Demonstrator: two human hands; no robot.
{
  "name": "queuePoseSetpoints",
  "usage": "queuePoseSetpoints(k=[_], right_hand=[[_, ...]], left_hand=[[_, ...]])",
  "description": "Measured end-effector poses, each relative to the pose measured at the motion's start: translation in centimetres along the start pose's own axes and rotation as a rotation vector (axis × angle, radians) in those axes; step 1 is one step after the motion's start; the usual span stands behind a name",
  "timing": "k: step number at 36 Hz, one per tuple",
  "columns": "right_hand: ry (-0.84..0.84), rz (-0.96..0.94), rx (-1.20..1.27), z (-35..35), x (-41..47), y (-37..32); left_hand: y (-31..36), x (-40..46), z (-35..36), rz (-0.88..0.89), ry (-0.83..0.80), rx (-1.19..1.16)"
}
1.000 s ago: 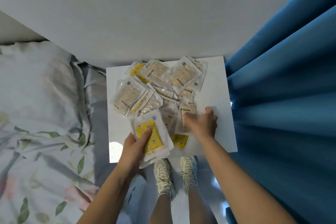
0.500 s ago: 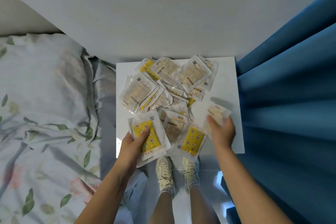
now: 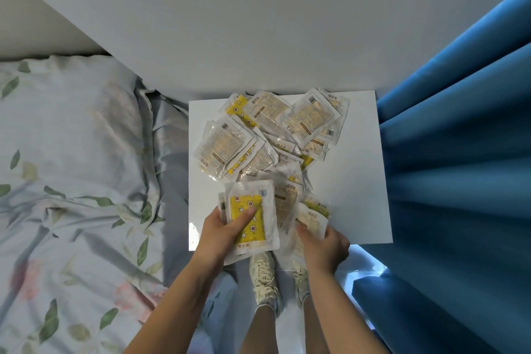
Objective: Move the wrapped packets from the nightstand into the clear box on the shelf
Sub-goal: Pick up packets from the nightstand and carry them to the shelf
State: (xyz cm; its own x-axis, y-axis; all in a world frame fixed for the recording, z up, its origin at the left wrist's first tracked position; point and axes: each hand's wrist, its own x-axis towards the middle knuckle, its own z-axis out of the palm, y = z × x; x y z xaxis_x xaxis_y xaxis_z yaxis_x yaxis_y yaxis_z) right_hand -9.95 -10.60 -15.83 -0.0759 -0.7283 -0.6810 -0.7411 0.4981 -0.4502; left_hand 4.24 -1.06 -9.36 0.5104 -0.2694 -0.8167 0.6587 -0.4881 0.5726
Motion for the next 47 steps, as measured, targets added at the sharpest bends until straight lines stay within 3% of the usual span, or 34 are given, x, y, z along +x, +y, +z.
queuePoseSetpoints(k=[8,13,23,32,36,42,47], right_hand=[[0.000,-0.037,-0.057,0.3,-0.2,-1.4],[-0.076,-0.194,-0.073,-0.9,-0.1,-1.6],[-0.082,-0.124,0.308,-7.8,-2.4,-5.0],[-0.393,-0.236,0.499,-15.5,-13.6,-13.2],[-0.466,-0.402,0.481,-17.9,-19.2,-16.9],[-0.612,-0.497,0.391,-20.2,-25.6,-20.1],[-0.767,-0.617,0.248,-20.8,-30.4,-22.2]], left_hand=[[0.0,0.0,-0.2,0.016,0.003,-0.004],[-0.1,-0.4,-0.6,0.044,-0.002,-0.021],[2.1,-4.1,-2.8,0.073,0.049,-0.081],[8.7,-16.1,-6.6,0.193,0.029,-0.128],[10.4,-21.7,-8.8,0.240,0.031,-0.227],[12.2,-29.9,-11.3,0.285,0.030,-0.417],[12.0,-35.2,-12.2,0.350,0.178,-0.541]])
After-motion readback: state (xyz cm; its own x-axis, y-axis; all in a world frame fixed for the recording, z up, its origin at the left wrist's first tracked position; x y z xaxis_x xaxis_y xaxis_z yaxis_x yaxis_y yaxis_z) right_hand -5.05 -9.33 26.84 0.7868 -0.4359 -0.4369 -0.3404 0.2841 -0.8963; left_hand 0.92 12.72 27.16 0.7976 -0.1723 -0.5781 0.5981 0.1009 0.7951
